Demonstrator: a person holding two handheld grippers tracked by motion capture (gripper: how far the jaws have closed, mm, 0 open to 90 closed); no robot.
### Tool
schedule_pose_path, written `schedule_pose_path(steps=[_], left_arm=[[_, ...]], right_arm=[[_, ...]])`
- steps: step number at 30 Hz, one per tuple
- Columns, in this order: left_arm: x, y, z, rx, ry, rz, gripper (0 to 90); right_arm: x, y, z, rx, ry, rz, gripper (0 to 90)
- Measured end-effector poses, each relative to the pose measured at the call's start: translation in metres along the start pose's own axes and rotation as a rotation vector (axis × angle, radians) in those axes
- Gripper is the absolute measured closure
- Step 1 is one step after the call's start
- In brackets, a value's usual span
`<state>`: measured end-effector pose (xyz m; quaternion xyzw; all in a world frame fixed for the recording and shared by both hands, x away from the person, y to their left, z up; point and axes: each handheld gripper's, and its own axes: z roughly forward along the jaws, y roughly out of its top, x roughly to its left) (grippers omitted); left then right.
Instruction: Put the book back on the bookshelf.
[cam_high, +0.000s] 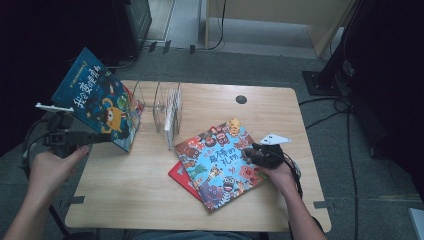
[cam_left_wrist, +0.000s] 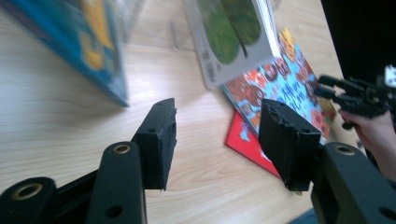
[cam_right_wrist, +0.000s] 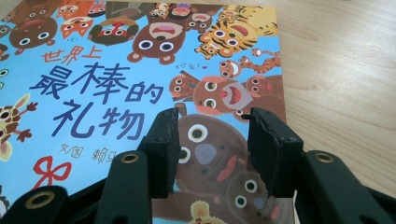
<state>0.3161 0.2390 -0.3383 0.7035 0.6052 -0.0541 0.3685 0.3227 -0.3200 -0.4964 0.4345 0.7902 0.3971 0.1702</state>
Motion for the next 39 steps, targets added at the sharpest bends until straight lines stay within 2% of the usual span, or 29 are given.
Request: schedule_pose_path(steps=[10,17,21,24,27,29,34,39], left_arm=[[-0.015,-0.011,0.049,0.047,-0.020,0.064,52.8],[-0.027,-0.015,0.080,0.072,-0.046,0.114,62.0],[-0.036,-0.016,0.101,0.108,-0.030,0.163,68.9],[-0.040,-0.019,0.117,0.136,-0.041,0.179,74.6],[-0.043,-0.023,0.133,0.165,-0.044,0.195,82.0],[-0.045,-0.026,0.141,0.165,-0.047,0.214,86.0],[-0.047,-0.030,0.159,0.194,-0.053,0.233,90.0],[-0.044,-0.036,0.177,0.210,-0.055,0.226,90.0]], right_arm=[[-0.001,-0.005,-0.006,0.004,-0.005,0.014,53.9],[-0.002,-0.011,-0.012,0.000,-0.014,0.015,55.4],[-0.002,-0.015,-0.016,0.000,-0.014,0.019,58.4],[-0.002,-0.018,-0.019,0.004,-0.013,0.023,61.1],[-0.002,-0.022,-0.023,0.010,-0.011,0.026,65.6],[-0.002,-0.025,-0.026,0.014,-0.013,0.023,68.8],[0.000,-0.032,-0.033,0.017,0.002,0.009,77.6],[-0.001,-0.039,-0.043,0.033,0.003,0.010,89.5]])
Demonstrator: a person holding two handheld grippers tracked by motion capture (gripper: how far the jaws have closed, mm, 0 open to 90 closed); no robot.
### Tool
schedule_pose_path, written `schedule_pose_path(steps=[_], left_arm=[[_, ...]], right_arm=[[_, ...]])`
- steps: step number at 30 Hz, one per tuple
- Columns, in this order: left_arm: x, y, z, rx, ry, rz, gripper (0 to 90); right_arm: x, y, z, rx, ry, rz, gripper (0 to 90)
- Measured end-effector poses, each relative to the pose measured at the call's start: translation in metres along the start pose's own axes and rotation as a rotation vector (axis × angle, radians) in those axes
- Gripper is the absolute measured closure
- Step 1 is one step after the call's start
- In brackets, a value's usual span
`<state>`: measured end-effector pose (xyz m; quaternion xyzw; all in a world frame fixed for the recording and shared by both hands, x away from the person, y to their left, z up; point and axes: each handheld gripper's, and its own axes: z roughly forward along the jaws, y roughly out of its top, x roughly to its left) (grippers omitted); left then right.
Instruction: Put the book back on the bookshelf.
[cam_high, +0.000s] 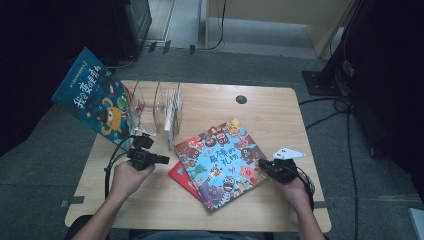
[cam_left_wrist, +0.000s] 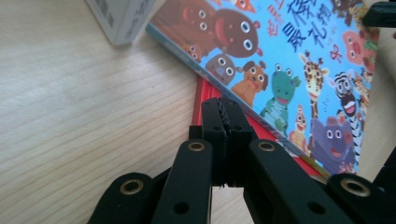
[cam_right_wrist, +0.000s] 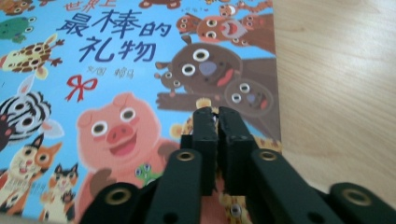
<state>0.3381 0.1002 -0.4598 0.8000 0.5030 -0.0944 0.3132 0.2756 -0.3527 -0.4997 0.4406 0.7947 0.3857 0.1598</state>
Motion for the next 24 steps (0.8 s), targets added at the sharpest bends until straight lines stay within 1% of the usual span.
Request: schedule_pose_path(steps=[1,3,4,5,8,10,15,18,19,20,22,23,24], left_arm=[[0.000,0.000,0.004,0.011,-0.001,0.004,90.0],[-0.001,-0.002,0.011,0.016,0.014,0.019,90.0],[-0.001,-0.002,0.013,0.024,0.021,0.023,90.0],[-0.001,-0.003,0.015,0.022,0.024,0.026,90.0],[0.002,-0.002,0.018,0.016,0.009,0.016,90.0],[0.003,-0.002,0.021,0.021,-0.004,0.016,90.0],[0.000,-0.004,0.029,0.041,-0.008,0.025,90.0],[-0.002,-0.006,0.033,0.054,-0.005,0.041,90.0],[-0.003,-0.006,0.034,0.050,-0.008,0.046,90.0],[-0.005,-0.006,0.035,0.049,-0.024,0.055,90.0],[-0.009,-0.007,0.038,0.053,-0.037,0.061,90.0],[-0.011,-0.008,0.039,0.062,-0.036,0.073,90.0],[-0.013,-0.008,0.039,0.057,-0.015,0.090,90.0]], right_arm=[[0.000,-0.002,-0.002,0.001,0.000,0.006,90.0],[-0.001,-0.004,-0.005,0.004,0.001,0.015,90.0],[-0.001,-0.005,-0.007,0.007,-0.003,0.021,90.0],[-0.001,-0.006,-0.008,0.008,-0.004,0.023,90.0],[-0.001,-0.009,-0.012,0.017,-0.016,0.021,90.0],[0.000,-0.011,-0.015,0.014,-0.019,0.024,90.0],[0.000,-0.019,-0.023,0.014,-0.026,0.030,90.0],[0.000,-0.023,-0.029,0.016,-0.024,0.042,90.0],[0.000,-0.025,-0.031,0.019,-0.025,0.044,90.0],[-0.001,-0.025,-0.032,0.020,-0.023,0.045,90.0],[-0.001,-0.028,-0.034,0.023,-0.019,0.052,90.0],[-0.002,-0.028,-0.035,0.022,-0.017,0.054,90.0],[-0.002,-0.028,-0.035,0.022,-0.017,0.056,90.0]])
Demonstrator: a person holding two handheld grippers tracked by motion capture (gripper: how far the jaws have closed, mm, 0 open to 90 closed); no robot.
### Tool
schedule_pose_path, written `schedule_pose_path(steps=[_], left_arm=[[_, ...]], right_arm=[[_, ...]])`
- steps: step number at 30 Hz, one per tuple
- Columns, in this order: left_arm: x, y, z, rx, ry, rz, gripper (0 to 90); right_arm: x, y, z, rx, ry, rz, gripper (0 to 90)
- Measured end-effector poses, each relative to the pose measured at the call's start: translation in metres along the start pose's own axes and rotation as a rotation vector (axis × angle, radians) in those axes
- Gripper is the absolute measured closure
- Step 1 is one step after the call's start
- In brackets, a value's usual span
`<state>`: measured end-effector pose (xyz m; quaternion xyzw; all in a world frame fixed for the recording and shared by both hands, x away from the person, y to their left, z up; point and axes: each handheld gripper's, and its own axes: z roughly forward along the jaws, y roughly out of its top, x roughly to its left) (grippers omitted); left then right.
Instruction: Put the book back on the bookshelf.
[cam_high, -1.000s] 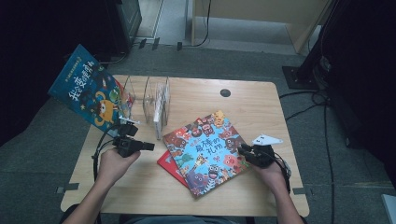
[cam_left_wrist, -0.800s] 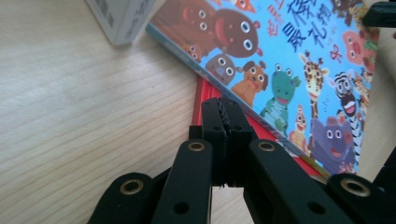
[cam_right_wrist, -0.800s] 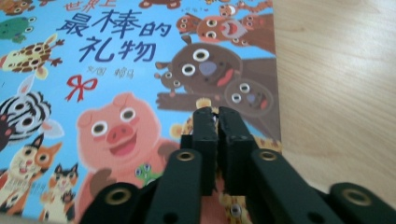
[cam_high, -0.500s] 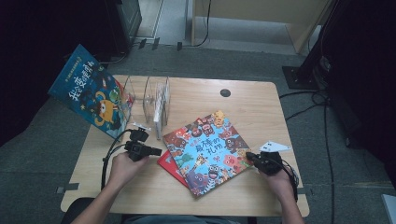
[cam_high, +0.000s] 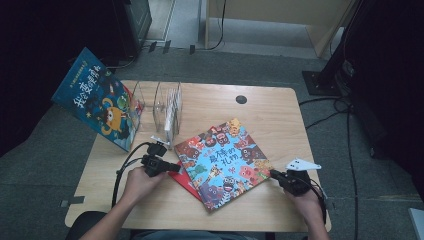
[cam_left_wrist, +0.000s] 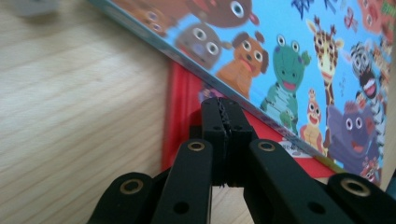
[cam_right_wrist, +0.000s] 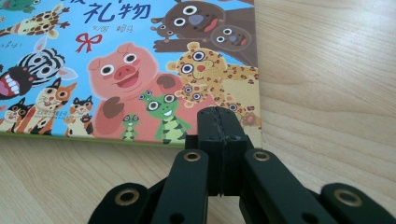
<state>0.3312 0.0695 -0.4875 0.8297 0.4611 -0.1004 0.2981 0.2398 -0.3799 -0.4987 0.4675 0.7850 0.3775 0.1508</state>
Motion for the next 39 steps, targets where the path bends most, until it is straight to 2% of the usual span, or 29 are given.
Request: schedule_pose_path(steps=[1,2,7,13,15,21,22,23,24,26,27,28,29,34,37,39], left_arm=[[-0.001,0.000,-0.003,-0.026,0.014,0.008,90.0],[0.001,0.000,-0.008,-0.048,0.005,-0.002,90.0],[0.019,-0.004,-0.012,-0.049,0.017,-0.084,90.0],[0.017,-0.004,-0.006,-0.048,-0.002,-0.080,90.0],[0.014,-0.004,-0.006,-0.051,0.015,-0.070,90.0],[0.015,-0.006,-0.006,-0.061,-0.002,-0.100,90.0],[0.015,-0.006,-0.005,-0.056,-0.047,-0.108,90.0],[0.011,-0.006,0.000,-0.031,-0.077,-0.109,90.0],[0.006,-0.007,0.003,-0.033,-0.084,-0.094,90.0],[-0.007,-0.005,0.008,-0.022,-0.061,-0.038,90.0],[-0.014,-0.006,0.009,-0.034,-0.030,0.000,90.0],[-0.015,-0.006,0.007,-0.033,-0.037,0.006,90.0],[-0.013,-0.006,0.005,-0.040,-0.032,-0.003,90.0],[0.010,-0.007,-0.009,-0.084,-0.007,-0.077,90.0],[0.017,-0.007,-0.010,-0.069,0.016,-0.092,90.0],[0.018,-0.007,-0.009,-0.077,0.019,-0.096,90.0]], right_arm=[[0.000,0.000,0.000,0.004,0.000,0.003,90.0],[0.000,-0.001,0.000,0.012,-0.001,0.001,90.0],[0.000,-0.001,0.000,0.022,0.008,0.000,90.0],[-0.002,-0.001,0.001,0.022,0.014,0.011,90.0],[-0.002,0.000,0.000,0.021,0.014,0.018,90.0],[-0.005,-0.001,0.000,0.019,0.015,0.026,90.0],[-0.005,0.000,0.000,0.018,0.010,0.031,90.0],[-0.006,0.000,0.000,0.016,0.005,0.037,90.0],[-0.007,0.000,0.000,0.013,-0.001,0.049,90.0],[-0.009,0.000,-0.001,0.008,-0.013,0.064,90.0],[-0.010,0.000,-0.001,0.005,-0.012,0.075,90.0],[-0.011,-0.001,-0.002,0.002,-0.022,0.084,90.0],[-0.012,-0.001,-0.002,0.002,-0.027,0.086,90.0],[-0.013,-0.001,-0.002,0.002,-0.028,0.082,90.0],[-0.012,-0.001,-0.002,0.003,-0.029,0.081,90.0],[-0.012,-0.001,-0.002,0.005,-0.030,0.081,90.0]])
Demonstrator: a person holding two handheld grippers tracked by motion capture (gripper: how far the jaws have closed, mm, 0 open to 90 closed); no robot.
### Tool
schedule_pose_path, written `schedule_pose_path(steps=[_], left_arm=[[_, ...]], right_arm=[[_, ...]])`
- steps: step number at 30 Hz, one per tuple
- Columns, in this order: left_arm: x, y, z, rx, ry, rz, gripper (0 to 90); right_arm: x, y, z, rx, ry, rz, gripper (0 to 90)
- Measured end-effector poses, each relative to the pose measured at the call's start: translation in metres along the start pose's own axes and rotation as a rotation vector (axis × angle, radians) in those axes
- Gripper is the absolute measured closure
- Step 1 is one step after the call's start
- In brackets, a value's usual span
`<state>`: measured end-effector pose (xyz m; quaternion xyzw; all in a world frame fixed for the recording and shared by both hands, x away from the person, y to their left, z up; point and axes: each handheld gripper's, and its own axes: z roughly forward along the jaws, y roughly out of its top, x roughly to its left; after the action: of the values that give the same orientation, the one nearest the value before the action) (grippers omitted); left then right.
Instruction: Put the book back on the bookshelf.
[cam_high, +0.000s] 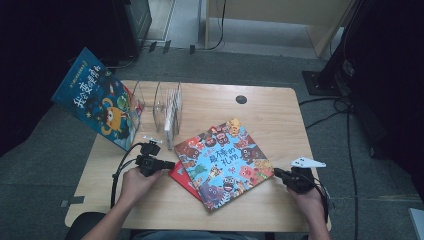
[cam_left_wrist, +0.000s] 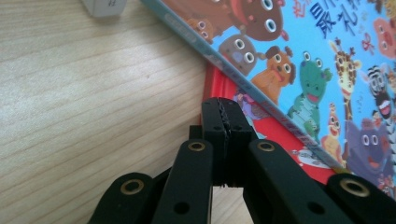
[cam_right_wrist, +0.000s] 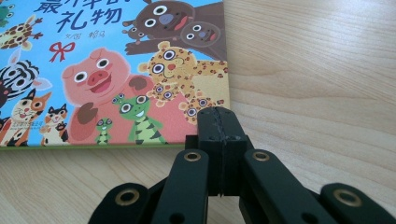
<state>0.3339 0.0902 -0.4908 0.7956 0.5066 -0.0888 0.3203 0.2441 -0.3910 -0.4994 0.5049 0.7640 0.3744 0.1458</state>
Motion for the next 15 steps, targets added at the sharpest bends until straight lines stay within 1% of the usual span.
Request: schedule_pose_path(steps=[1,2,4,5,6,9,13,15], left_arm=[[0.0002,0.0001,-0.0002,-0.004,0.005,0.004,90.0],[0.0008,0.0002,-0.0008,-0.008,0.020,0.007,90.0],[0.0036,0.0003,-0.0004,0.003,0.038,0.002,90.0],[0.0047,0.0000,-0.0002,0.005,0.029,-0.007,90.0],[0.0048,-0.0001,-0.0006,0.005,0.027,-0.006,90.0],[0.0052,-0.0002,0.0005,0.008,0.036,-0.004,90.0],[0.0048,-0.0001,0.0017,0.011,0.045,-0.005,90.0],[0.0051,0.0000,0.0022,0.021,0.032,-0.012,90.0]], right_arm=[[0.0002,0.0001,-0.0001,0.001,0.000,0.001,90.0],[0.0002,0.0001,-0.0001,0.000,0.001,0.001,90.0],[0.0006,0.0000,-0.0002,0.004,0.005,-0.002,90.0],[0.0008,0.0000,-0.0002,0.003,0.006,-0.008,90.0],[0.0015,0.0002,-0.0002,0.005,0.006,-0.007,90.0],[0.0022,0.0001,0.0004,0.009,0.010,-0.013,90.0],[0.0020,0.0001,0.0004,0.011,0.012,-0.005,90.0],[0.0015,0.0001,0.0005,0.012,0.013,-0.005,90.0]])
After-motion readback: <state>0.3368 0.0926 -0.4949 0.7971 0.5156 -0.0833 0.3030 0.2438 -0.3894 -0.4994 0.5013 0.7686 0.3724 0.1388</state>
